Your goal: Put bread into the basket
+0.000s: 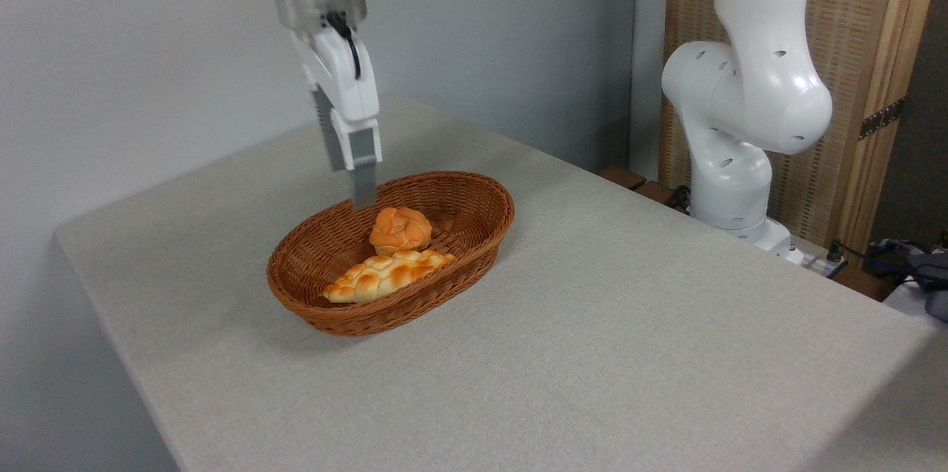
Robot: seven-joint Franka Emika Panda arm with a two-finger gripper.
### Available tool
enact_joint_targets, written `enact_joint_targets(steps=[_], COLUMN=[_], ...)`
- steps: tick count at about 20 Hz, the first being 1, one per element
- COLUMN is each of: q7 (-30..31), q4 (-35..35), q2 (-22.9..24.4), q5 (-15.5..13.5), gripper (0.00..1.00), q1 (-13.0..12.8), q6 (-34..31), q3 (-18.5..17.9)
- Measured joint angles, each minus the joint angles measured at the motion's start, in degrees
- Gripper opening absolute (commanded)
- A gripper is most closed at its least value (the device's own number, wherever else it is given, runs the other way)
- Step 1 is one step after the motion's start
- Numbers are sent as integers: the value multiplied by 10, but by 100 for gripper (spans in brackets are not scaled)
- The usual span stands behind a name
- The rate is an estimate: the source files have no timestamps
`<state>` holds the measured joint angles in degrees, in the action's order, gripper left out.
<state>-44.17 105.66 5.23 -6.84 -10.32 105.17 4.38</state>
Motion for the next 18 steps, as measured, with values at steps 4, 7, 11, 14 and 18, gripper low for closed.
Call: enact_joint_targets(steps=[4, 7, 11, 14, 18], q7=[0, 1, 6, 6, 6], q4=[-124, -181, -192, -192, -192], q2=[-52, -84, -91, -89, -89], q5=[3, 17, 25, 25, 26], gripper=[100, 100, 100, 100, 100], q1=[3, 3, 3, 3, 3], q6=[-87, -135, -140, -141, -142], q3=[-61, -76, -77, -77, -77])
